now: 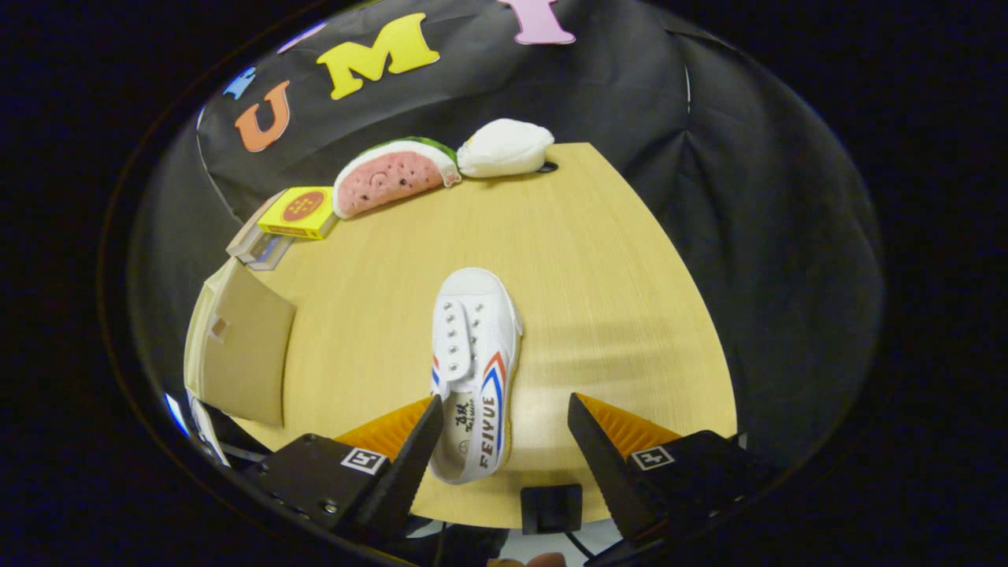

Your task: Open the storage box then place both shoes into the box .Put the left shoe in first, then the right shoe, with the right side of both shoes facing outward in a uniform manner.

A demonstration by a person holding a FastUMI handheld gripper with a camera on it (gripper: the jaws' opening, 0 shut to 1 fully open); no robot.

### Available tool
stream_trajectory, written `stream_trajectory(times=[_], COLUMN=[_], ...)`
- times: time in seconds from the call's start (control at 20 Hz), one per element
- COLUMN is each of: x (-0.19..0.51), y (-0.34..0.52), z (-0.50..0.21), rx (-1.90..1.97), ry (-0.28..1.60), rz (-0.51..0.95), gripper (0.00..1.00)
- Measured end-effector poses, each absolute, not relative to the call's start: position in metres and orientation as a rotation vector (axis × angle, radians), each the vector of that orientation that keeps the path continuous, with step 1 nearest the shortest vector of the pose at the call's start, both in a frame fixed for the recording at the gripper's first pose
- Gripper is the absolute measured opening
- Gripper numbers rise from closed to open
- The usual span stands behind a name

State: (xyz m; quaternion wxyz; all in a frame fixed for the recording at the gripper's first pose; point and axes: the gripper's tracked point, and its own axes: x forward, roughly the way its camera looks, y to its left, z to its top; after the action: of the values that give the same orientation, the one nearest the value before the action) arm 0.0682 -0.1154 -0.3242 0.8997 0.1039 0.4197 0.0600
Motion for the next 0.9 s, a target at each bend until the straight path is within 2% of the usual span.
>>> stream_trajectory(times=[0.35, 0.55, 0.6, 0.75, 0.8, 0.85, 0.9], x=[0.092, 0.093, 0.092, 0.093, 0.093, 0.091, 0.093], y=[-0.105, -0.093, -0.09, -0.092, -0.091, -0.095, -0.097], z=[-0.364, -0.363, -0.362, -0.363, -0.363, -0.366, -0.361], rx=[0.202, 0.237, 0.257, 0.275, 0.287, 0.306, 0.328], ry=[1.016, 1.064, 1.077, 1.091, 1.104, 1.103, 1.114], rz=[0.181, 0.251, 0.26, 0.248, 0.247, 0.23, 0.21], gripper=[0.95, 0.68, 0.55, 0.4, 0.28, 0.27, 0.15])
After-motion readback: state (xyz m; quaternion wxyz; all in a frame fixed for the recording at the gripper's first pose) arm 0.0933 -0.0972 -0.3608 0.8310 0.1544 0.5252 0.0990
